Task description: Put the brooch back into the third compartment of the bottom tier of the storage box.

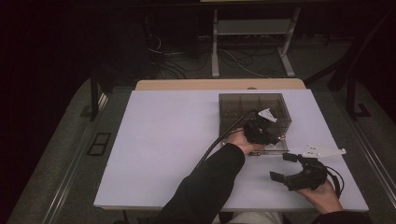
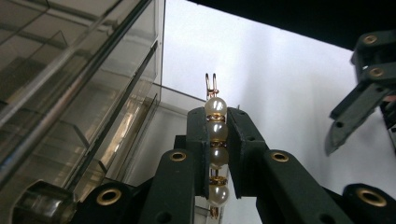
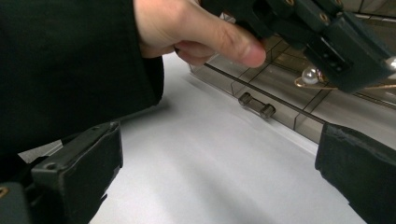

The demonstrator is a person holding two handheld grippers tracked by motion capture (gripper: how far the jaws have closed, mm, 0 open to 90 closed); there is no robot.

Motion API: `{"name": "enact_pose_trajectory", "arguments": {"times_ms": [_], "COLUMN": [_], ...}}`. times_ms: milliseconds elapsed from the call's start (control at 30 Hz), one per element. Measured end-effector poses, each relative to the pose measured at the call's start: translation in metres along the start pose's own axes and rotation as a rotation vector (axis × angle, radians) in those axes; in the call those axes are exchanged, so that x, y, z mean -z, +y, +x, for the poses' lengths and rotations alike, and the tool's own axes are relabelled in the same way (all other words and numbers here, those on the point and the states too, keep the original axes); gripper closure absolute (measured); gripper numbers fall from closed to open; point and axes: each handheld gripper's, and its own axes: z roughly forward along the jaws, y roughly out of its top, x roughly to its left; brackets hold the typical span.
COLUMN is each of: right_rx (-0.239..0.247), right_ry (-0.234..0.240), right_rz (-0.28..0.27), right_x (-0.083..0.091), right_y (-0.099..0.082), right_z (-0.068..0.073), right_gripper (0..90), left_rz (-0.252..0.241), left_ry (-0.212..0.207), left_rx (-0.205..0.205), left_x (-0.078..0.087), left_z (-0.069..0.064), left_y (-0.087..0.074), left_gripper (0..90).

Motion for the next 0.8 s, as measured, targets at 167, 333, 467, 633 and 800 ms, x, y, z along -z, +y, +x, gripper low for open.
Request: {"name": "enact_pose_trajectory", "arguments": {"times_ms": [167,333,467,633,800], "right_rx": [-0.001,-0.001,0.000,-0.001,-0.002], "right_ry": [0.000,0.000,0.001,0.001,0.000], "right_rz": [0.002,0.002,0.001,0.001,0.001], "right_x": [0.000,0.000,0.000,0.000,0.000], "right_y": [0.000,0.000,0.000,0.000,0.000], "right_z": [0.000,0.000,0.000,0.000,0.000], "right_gripper": [0.4,0.4,0.4,0.3,0.4], "left_rz": [0.011,0.004,-0.011,-0.021,-0.023], "left_ry": [0.005,0.011,0.024,0.007,-0.019], "left_rx": [-0.006,-0.006,0.002,-0.014,-0.023], "left_x": [-0.006,-0.011,-0.010,-0.005,0.002], "left_z": [0.001,0.001,0.001,-0.002,-0.006], "left_y": [-0.003,-0.005,-0.005,-0.004,-0.002], "left_gripper": [79.1,79.1,77.8,70.6,65.5]}}
